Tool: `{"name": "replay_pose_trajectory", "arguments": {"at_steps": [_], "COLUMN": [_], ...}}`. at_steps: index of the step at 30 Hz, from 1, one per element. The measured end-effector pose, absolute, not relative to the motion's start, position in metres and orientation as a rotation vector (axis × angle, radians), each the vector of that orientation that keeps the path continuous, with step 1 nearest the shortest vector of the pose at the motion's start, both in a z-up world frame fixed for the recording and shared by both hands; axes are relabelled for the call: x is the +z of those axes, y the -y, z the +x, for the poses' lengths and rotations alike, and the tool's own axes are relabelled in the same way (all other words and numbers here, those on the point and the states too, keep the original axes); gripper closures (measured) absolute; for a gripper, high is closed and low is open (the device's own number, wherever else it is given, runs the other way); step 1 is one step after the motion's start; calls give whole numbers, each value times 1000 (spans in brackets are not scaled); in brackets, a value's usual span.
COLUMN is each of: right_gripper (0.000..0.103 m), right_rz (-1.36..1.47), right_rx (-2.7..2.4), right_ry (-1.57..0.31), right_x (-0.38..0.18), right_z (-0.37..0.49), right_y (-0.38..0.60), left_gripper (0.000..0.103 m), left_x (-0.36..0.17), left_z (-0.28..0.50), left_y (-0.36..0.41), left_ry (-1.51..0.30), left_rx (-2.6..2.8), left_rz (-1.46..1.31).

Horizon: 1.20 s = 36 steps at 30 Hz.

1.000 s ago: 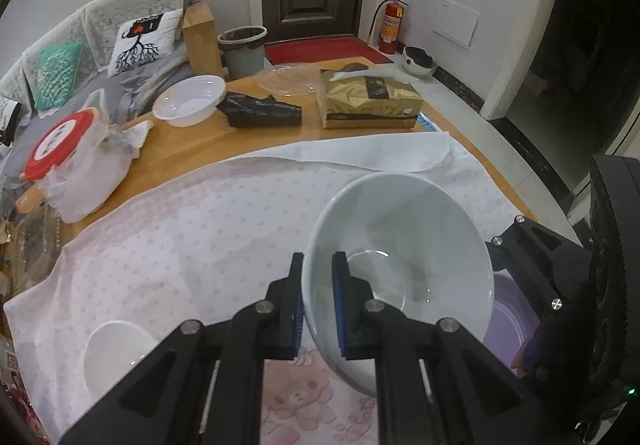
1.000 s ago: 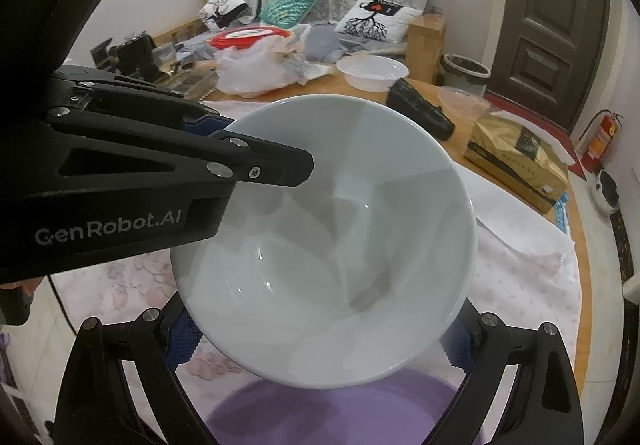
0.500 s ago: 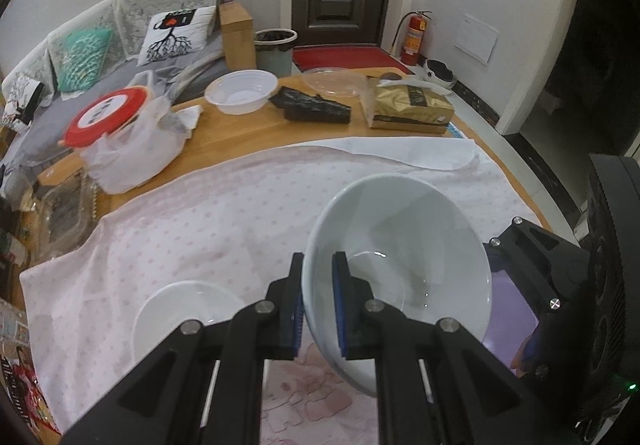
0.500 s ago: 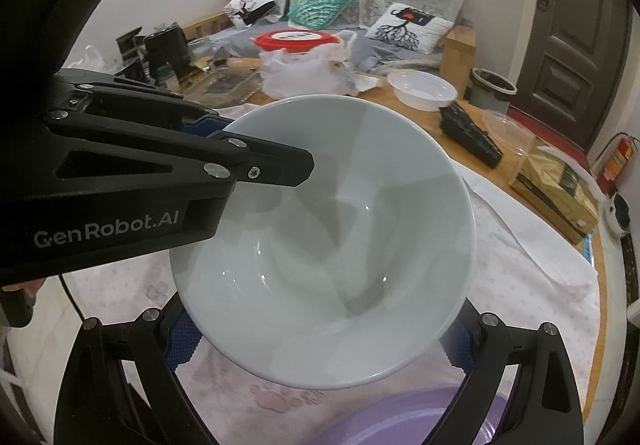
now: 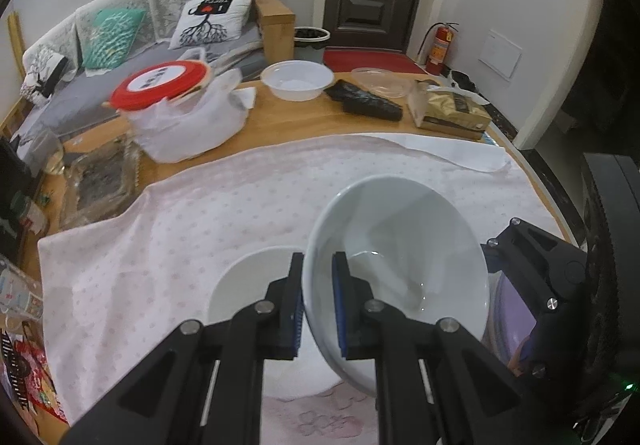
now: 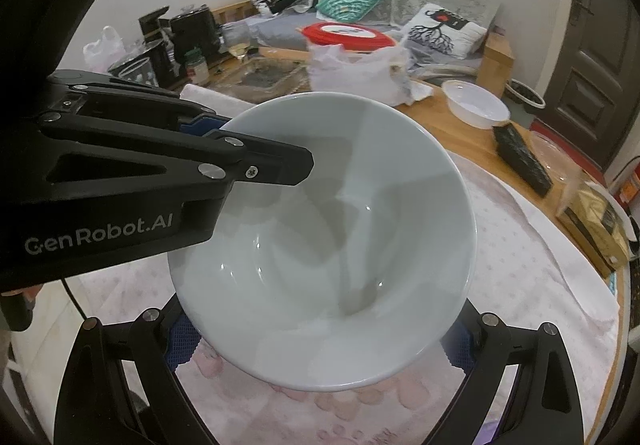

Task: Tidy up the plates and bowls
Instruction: 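Lift the white bowl with the left tool and carry it over the bowl stack, then lower the white bowl into the bowl stack and open the left tool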

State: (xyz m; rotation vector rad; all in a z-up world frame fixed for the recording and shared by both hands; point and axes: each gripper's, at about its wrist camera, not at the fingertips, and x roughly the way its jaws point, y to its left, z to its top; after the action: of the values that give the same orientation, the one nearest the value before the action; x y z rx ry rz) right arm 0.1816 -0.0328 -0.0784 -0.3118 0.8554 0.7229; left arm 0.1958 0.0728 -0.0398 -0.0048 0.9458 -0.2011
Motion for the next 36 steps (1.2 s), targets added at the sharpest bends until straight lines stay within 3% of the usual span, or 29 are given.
{"name": "replay_pose_trajectory", "arguments": {"at_steps": [36], "right_gripper": [9], "right_rz": [-405], "right_rx": [777], "right_ry": [-940], "right_x": [-105], "right_z": [200], "right_y": [-30], "left_gripper": [93], "left_x": [-84], "left_z": [209], "left_y": [-133], "left_ry": [-1004], "left_rx": [-175], "left_rz": [-83]}}
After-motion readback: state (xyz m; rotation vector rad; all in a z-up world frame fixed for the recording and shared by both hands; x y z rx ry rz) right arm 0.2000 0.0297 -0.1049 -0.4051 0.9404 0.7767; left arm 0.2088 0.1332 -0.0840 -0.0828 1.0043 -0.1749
